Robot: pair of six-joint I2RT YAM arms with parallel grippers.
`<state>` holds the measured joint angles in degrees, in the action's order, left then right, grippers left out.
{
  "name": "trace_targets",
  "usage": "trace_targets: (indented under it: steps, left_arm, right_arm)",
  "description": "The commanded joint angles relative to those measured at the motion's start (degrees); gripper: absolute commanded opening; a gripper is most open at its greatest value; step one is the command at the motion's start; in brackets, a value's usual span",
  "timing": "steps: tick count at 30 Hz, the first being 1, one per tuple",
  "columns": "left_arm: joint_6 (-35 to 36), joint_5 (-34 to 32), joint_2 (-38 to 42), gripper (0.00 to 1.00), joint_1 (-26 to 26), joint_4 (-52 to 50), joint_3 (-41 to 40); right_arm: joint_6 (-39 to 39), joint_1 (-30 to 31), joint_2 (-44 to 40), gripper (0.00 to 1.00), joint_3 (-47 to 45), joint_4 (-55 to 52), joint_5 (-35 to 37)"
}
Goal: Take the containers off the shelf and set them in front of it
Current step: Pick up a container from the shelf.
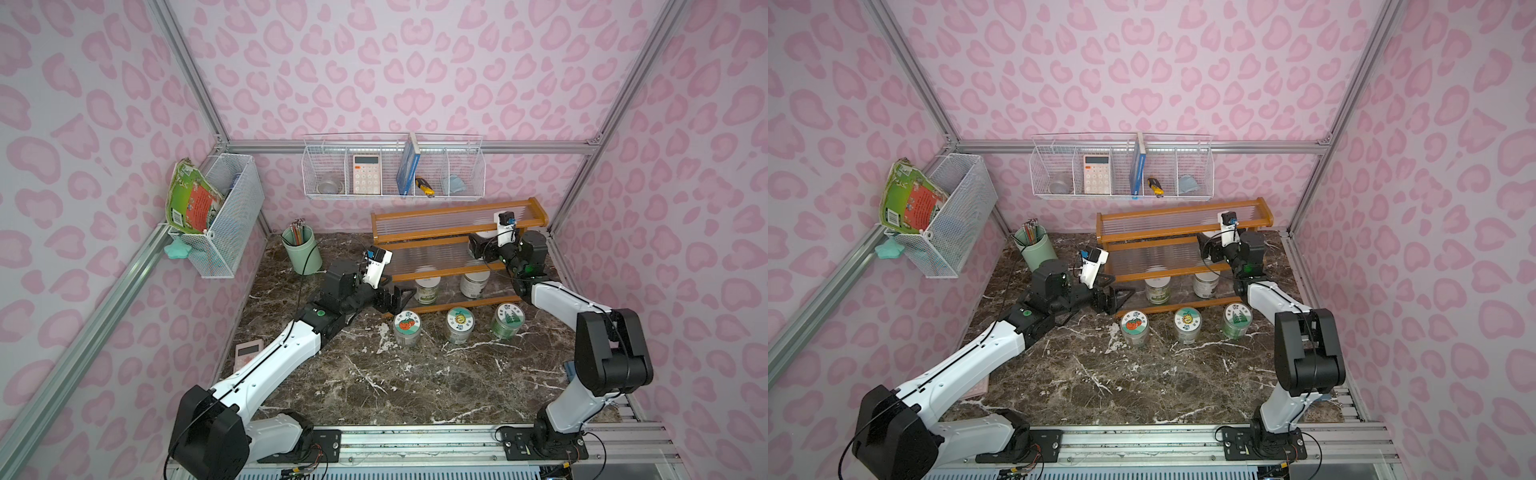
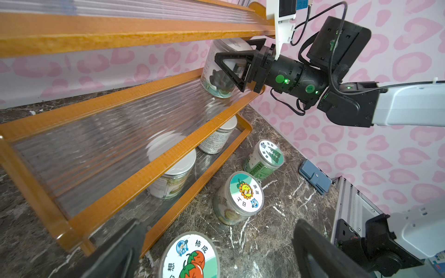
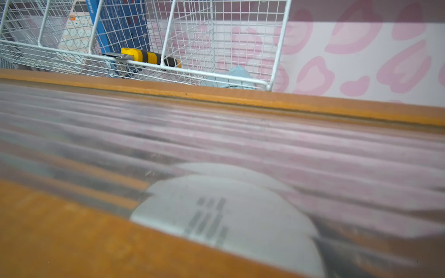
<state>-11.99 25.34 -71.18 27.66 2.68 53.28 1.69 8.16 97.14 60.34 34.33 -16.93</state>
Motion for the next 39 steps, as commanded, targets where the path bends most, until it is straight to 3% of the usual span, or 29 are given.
trace_targets:
  steps: [1, 4, 9, 25, 39]
  left_arm:
    - [0.5, -0.1, 0.2, 1.00, -0.1, -0.4, 0.6]
    - [0.5, -0.3, 0.2, 1.00, -0.1, -0.6, 0.7]
    - [0.5, -0.5, 0.2, 1.00, -0.1, -0.7, 0.6]
    - [0.4, -0.6, -0.5, 0.99, -0.1, -1.8, 1.9]
    - [0.2, -0.1, -1.4, 0.99, 0.0, -3.6, 2.4]
  right_arm:
    - [-0.5, 0.2, 0.2, 0.91, 0.9, 2.9, 1.6]
    - [-0.6, 0.3, 0.5, 0.81, 1.2, 2.7, 1.2]
    - [-1.0, 0.6, -0.3, 0.77, 0.5, 2.1, 1.1]
    - [-0.6, 2.3, -9.3, 0.76, -6.1, -2.5, 2.1]
    - [2.3, 4.3, -30.3, 0.76, -20.2, -9.7, 6.8]
